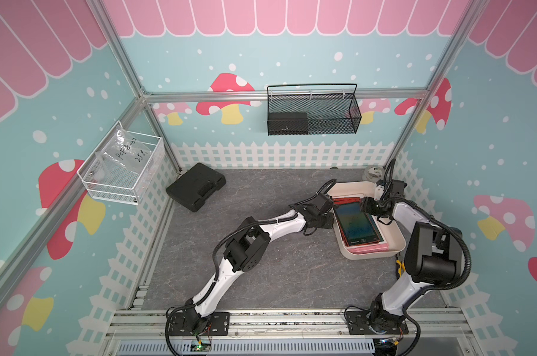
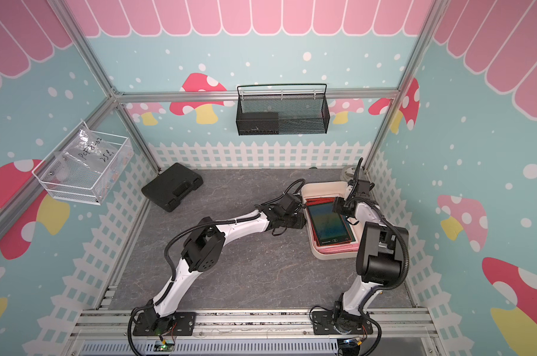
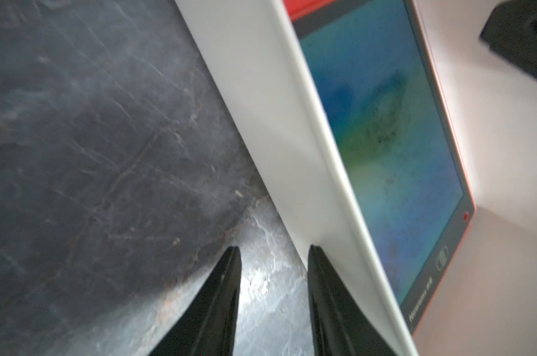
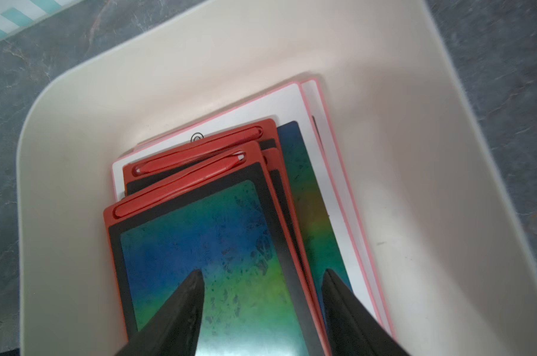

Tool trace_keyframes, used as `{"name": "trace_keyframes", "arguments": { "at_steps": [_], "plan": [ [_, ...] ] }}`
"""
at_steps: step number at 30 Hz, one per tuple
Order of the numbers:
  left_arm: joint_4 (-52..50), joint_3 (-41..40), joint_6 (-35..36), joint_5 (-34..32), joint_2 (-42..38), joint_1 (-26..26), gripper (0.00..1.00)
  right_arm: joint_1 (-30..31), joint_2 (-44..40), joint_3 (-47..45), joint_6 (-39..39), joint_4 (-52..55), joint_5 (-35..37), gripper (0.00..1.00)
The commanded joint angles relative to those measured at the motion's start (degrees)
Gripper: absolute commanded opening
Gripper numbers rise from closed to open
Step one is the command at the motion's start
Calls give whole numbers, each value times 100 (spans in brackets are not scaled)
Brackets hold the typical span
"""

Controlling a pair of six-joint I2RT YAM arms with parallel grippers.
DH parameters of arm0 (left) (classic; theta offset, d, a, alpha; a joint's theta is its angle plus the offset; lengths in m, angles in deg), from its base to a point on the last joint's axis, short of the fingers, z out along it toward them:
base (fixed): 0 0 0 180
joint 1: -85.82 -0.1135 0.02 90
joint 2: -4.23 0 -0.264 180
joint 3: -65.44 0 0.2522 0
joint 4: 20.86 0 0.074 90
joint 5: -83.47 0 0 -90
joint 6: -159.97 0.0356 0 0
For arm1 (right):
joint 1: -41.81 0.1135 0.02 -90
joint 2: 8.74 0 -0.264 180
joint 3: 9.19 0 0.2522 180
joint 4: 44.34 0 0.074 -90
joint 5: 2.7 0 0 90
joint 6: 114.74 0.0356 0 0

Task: Take out the writing tablet from the storage box
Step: Move the storage box to the center of the board, then pick up the writing tablet from the storage box.

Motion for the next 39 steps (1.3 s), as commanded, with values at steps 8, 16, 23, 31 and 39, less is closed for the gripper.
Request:
{"name": "trace_keyframes", "arguments": {
  "at_steps": [8,16,23,31,39],
  "plan": [
    [-906,2501,216,499,1510,-388,39,-32,69,102,-327,160,60,63],
    [-891,3014,215,717,1847,-474,39,-76,141,225,-352,115,295,63],
    [-19,664,-35,485,388,-535,40,-92,269,205,-364,111,85,62],
    [245,-163,-218,813,-248,-485,44,-93,398,157,-392,62,114,62],
    [85,230,-218,974,47,-482,43,-102,591,130,-400,16,-29,62]
  ]
}}
